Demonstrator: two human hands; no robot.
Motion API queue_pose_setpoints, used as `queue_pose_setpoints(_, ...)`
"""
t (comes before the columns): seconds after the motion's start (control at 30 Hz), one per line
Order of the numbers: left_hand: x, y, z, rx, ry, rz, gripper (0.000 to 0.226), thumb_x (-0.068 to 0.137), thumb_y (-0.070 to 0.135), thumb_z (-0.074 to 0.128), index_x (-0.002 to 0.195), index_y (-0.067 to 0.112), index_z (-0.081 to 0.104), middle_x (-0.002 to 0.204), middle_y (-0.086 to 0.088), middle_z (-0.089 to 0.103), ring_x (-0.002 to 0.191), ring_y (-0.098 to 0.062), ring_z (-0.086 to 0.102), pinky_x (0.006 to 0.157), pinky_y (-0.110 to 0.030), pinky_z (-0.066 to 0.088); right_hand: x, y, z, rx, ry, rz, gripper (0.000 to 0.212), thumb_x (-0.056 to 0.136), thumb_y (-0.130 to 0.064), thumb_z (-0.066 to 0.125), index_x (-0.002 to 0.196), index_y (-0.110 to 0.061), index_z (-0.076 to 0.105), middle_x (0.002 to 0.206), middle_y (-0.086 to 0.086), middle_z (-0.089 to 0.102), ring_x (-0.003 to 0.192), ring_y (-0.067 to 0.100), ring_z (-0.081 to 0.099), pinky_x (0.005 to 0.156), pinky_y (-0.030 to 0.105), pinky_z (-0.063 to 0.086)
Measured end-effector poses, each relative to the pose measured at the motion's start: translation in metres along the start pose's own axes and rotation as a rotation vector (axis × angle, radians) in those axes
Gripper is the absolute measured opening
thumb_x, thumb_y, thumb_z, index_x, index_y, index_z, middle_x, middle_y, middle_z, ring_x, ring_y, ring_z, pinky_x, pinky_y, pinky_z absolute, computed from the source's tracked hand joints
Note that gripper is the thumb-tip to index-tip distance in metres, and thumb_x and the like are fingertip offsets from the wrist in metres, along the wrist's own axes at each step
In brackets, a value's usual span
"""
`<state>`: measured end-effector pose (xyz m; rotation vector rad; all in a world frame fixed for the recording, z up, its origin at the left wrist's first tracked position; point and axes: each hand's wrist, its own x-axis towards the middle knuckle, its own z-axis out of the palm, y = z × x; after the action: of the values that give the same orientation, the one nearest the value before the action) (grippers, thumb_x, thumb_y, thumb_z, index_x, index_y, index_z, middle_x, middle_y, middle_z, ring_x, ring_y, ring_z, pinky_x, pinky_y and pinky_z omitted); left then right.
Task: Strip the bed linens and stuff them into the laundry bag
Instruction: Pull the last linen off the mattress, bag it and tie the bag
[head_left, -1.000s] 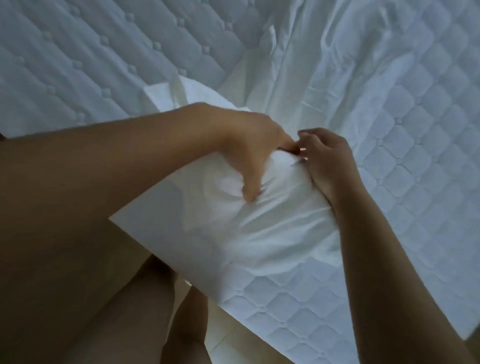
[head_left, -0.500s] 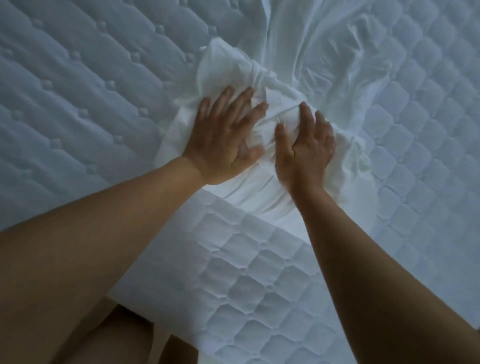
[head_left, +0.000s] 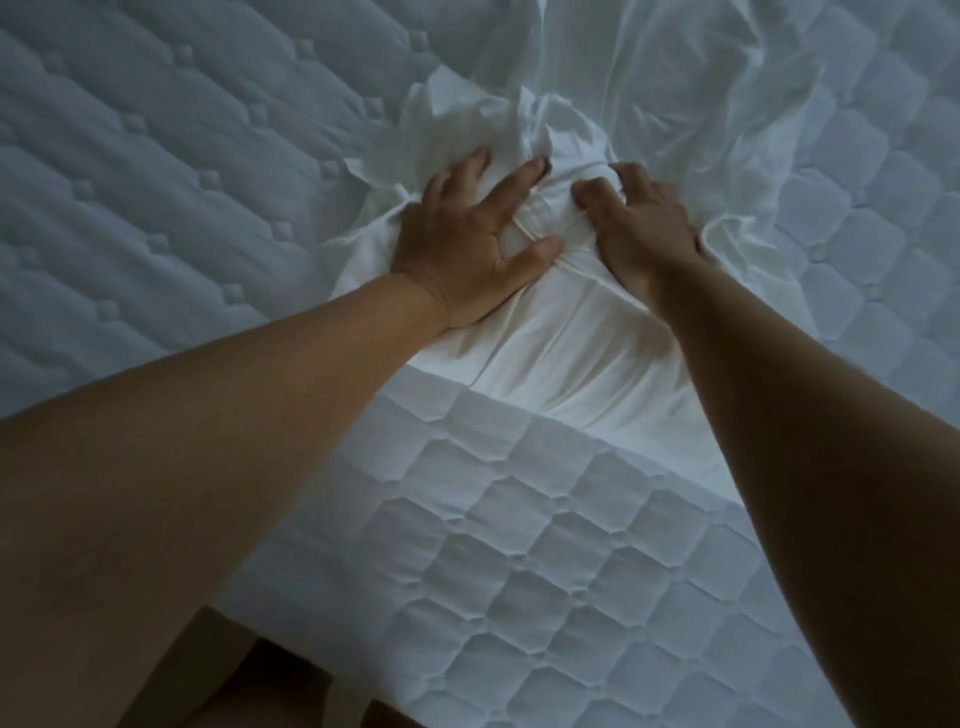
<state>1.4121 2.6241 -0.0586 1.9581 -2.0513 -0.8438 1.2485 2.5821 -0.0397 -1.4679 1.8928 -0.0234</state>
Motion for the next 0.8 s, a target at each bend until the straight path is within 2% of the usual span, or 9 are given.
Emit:
queue_pose_setpoints(0.17, -0.031, 0.004, -0.006, 0.003, -0.046, -0.067, 0.095, 0.059, 0.076, 0.018, 0.147, 0.042, 0.028, 0.155, -0.009, 0.027, 0.135, -0.034, 0.031, 0.111, -0.043, 0.027, -0.027, 0.001, 0.005, 0.095, -0.072, -0.011, 0.069, 0.069, -0.066, 0.035, 0.131, -0.036, 0.044, 0.134, 0.008, 0.05, 0.122, 0.031, 0.044, 0.106, 0.046, 0.03)
queue_pose_setpoints(0.33, -0.093, -0.001, -0.005, 0.006, -0.119, -0.103, 0.098, 0.059, 0.078, 0.016, 0.149, 0.04, 0.021, 0.155, -0.011, 0.023, 0.135, -0.034, 0.028, 0.11, -0.044, 0.026, -0.064, 0.013, 0.028, 0.046, -0.157, -0.051, 0.061, 0.082, -0.061, 0.042, 0.136, -0.034, 0.04, 0.138, 0.009, 0.045, 0.127, 0.031, 0.04, 0.108, 0.045, 0.028)
queue_pose_setpoints(0.4, -0.121, -0.004, -0.008, 0.048, -0.216, -0.109, 0.105, 0.055, 0.083, 0.018, 0.151, 0.039, 0.013, 0.156, -0.012, 0.016, 0.137, -0.034, 0.024, 0.11, -0.046, 0.024, -0.085, 0.018, 0.04, 0.018, -0.178, -0.062, 0.057, 0.086, -0.058, 0.043, 0.137, -0.033, 0.039, 0.137, 0.011, 0.045, 0.127, 0.032, 0.039, 0.108, 0.045, 0.028)
queue_pose_setpoints(0.47, -0.151, -0.004, -0.017, 0.153, -0.346, -0.108, 0.116, 0.053, 0.09, 0.032, 0.151, 0.037, 0.001, 0.158, -0.012, 0.003, 0.141, -0.032, 0.013, 0.113, -0.05, 0.017, -0.115, 0.026, 0.052, 0.017, -0.2, -0.06, 0.059, 0.085, -0.059, 0.043, 0.138, -0.033, 0.037, 0.137, 0.011, 0.045, 0.128, 0.032, 0.039, 0.108, 0.046, 0.029)
queue_pose_setpoints(0.53, -0.191, -0.003, -0.015, 0.355, -0.379, -0.021, 0.128, 0.055, 0.089, 0.047, 0.151, 0.025, -0.008, 0.157, -0.009, -0.011, 0.144, -0.03, -0.002, 0.113, -0.058, 0.007, -0.151, 0.036, 0.065, 0.02, -0.238, -0.075, 0.064, 0.084, -0.06, 0.045, 0.141, -0.032, 0.035, 0.141, 0.01, 0.042, 0.13, 0.031, 0.037, 0.109, 0.046, 0.027)
queue_pose_setpoints(0.6, -0.24, 0.003, -0.006, 0.563, -0.231, 0.203, 0.135, 0.054, 0.082, 0.058, 0.148, 0.008, -0.002, 0.154, -0.013, -0.007, 0.143, -0.032, 0.0, 0.11, -0.065, 0.01, -0.185, 0.046, 0.078, 0.007, -0.279, -0.114, 0.073, 0.081, -0.063, 0.043, 0.145, -0.03, 0.03, 0.148, 0.008, 0.036, 0.136, 0.029, 0.031, 0.113, 0.047, 0.023)
queue_pose_setpoints(0.7, -0.29, 0.011, 0.027, 0.78, -0.228, 0.497, 0.11, 0.069, 0.051, 0.066, 0.147, 0.008, 0.001, 0.151, -0.022, -0.001, 0.142, -0.04, 0.009, 0.104, -0.069, 0.021, -0.208, 0.05, 0.084, 0.008, -0.278, -0.097, 0.071, 0.088, -0.059, 0.046, 0.149, -0.03, 0.024, 0.154, 0.005, 0.028, 0.14, 0.028, 0.025, 0.114, 0.048, 0.021)
queue_pose_setpoints(0.77, -0.289, 0.011, 0.033, 0.784, -0.232, 0.537, 0.087, 0.079, 0.029, 0.059, 0.147, 0.015, 0.007, 0.149, -0.025, 0.005, 0.139, -0.043, 0.013, 0.101, -0.07, 0.025, -0.208, 0.049, 0.081, 0.033, -0.266, -0.066, 0.069, 0.09, -0.057, 0.045, 0.149, -0.031, 0.022, 0.154, 0.004, 0.028, 0.141, 0.027, 0.026, 0.114, 0.05, 0.021)
queue_pose_setpoints(0.8, -0.282, 0.012, 0.031, 0.8, -0.268, 0.533, 0.084, 0.078, 0.025, 0.058, 0.147, 0.017, 0.01, 0.15, -0.025, 0.009, 0.138, -0.043, 0.016, 0.1, -0.07, 0.027, -0.207, 0.048, 0.079, 0.041, -0.255, -0.061, 0.069, 0.09, -0.058, 0.044, 0.149, -0.031, 0.022, 0.154, 0.004, 0.028, 0.141, 0.027, 0.026, 0.114, 0.05, 0.021)
